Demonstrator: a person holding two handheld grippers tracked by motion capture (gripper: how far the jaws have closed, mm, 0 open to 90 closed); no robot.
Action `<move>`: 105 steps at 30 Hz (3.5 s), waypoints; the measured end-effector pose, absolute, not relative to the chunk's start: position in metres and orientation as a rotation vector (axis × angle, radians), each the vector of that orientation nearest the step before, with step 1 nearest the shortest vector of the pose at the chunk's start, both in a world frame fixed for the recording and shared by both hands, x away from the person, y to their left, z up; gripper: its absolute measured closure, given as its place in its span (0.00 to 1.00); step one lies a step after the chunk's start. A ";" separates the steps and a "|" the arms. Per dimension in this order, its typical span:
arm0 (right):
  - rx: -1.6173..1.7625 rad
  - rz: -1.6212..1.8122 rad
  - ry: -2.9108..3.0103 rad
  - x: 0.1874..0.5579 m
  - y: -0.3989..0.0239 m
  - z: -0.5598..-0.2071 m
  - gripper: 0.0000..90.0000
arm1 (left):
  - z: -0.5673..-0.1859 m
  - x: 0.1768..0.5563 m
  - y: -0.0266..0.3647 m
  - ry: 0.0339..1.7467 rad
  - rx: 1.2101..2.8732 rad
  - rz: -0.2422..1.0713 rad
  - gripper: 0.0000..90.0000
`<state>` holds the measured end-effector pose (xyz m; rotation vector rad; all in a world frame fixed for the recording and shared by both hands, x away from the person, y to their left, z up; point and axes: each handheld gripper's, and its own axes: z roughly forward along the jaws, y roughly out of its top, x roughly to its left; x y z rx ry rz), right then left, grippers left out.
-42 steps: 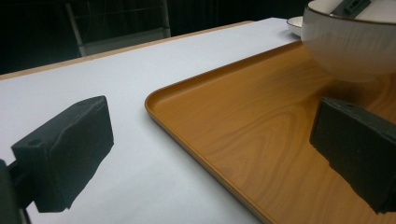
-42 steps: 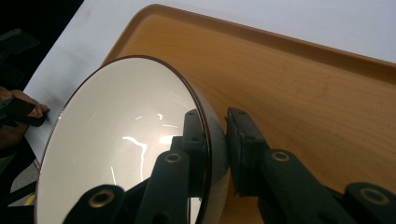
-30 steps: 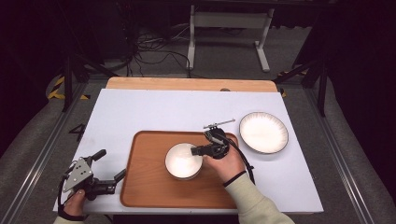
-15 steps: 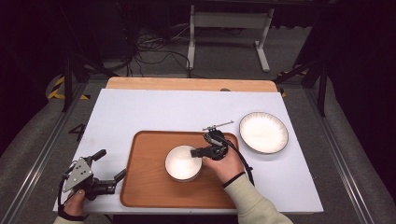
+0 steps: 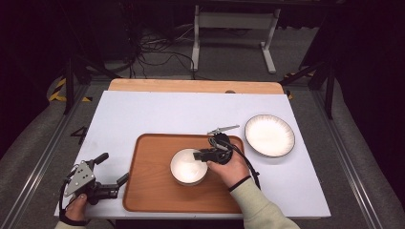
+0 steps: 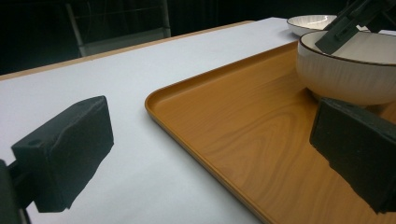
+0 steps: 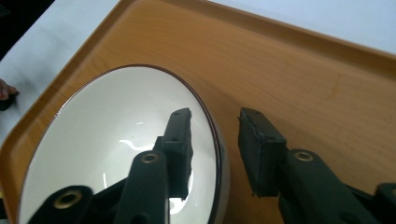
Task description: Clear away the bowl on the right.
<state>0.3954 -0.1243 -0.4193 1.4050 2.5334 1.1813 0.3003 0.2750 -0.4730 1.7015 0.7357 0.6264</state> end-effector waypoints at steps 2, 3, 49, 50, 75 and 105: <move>1.378 1.188 2.535 0.396 -0.124 -0.420 0.65 | -0.473 0.300 0.275 0.735 1.701 0.626 0.00; 1.370 1.187 2.536 0.396 -0.124 -0.420 0.64 | -0.473 0.300 0.275 0.734 1.701 0.627 0.00; 0.539 1.682 2.099 0.357 -0.148 -0.390 0.24 | -0.473 0.300 0.274 0.736 1.701 0.632 0.00; 0.541 1.684 2.093 0.357 -0.149 -0.389 0.23 | -0.473 0.300 0.274 0.735 1.702 0.632 0.00; 0.634 1.652 1.974 0.351 -0.213 -0.377 0.24 | -0.473 0.301 0.274 0.730 1.711 0.632 0.00; 0.759 1.646 1.826 0.335 -0.287 -0.373 0.22 | -0.473 0.301 0.274 0.732 1.710 0.630 0.00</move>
